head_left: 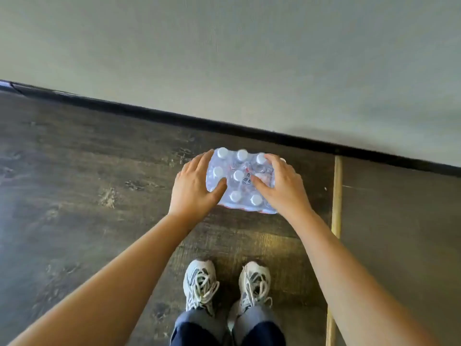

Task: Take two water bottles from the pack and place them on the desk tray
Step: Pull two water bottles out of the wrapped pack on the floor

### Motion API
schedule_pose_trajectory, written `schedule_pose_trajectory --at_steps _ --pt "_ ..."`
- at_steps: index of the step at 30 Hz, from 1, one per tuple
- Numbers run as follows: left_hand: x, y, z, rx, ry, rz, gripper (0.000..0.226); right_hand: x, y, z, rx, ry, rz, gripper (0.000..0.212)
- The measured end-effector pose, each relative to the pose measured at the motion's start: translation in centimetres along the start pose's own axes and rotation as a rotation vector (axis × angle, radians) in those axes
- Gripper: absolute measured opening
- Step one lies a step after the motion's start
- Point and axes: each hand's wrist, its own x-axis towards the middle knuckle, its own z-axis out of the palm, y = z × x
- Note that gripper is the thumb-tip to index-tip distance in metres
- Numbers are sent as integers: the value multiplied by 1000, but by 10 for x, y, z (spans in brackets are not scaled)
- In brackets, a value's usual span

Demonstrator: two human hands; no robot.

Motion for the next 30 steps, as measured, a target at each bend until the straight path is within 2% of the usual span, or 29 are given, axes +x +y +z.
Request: schedule_pose_trajectory --at_steps 3,9,11,17,20,26,30 --pt "9 -40 48 -31 17 -53 65 24 34 43 -22 19 -11 46" --pt "34 -94 128 -74 8 -153 70 72 76 99 -57 -53 -86 34" --pt "44 -103 141 -86 20 -167 69 78 82 107 -20 -71 -113 28" --pt "59 -110 159 -109 64 -197 72 45 99 111 7 -146 -168 42" --pt "57 -109 163 -100 76 -185 77 25 105 117 -6 -175 -168 34" --pt "57 -106 169 -66 112 -182 76 14 114 137 -141 -50 -223 13" --pt "57 -107 173 -44 137 -178 73 40 101 134 -110 45 -208 6"
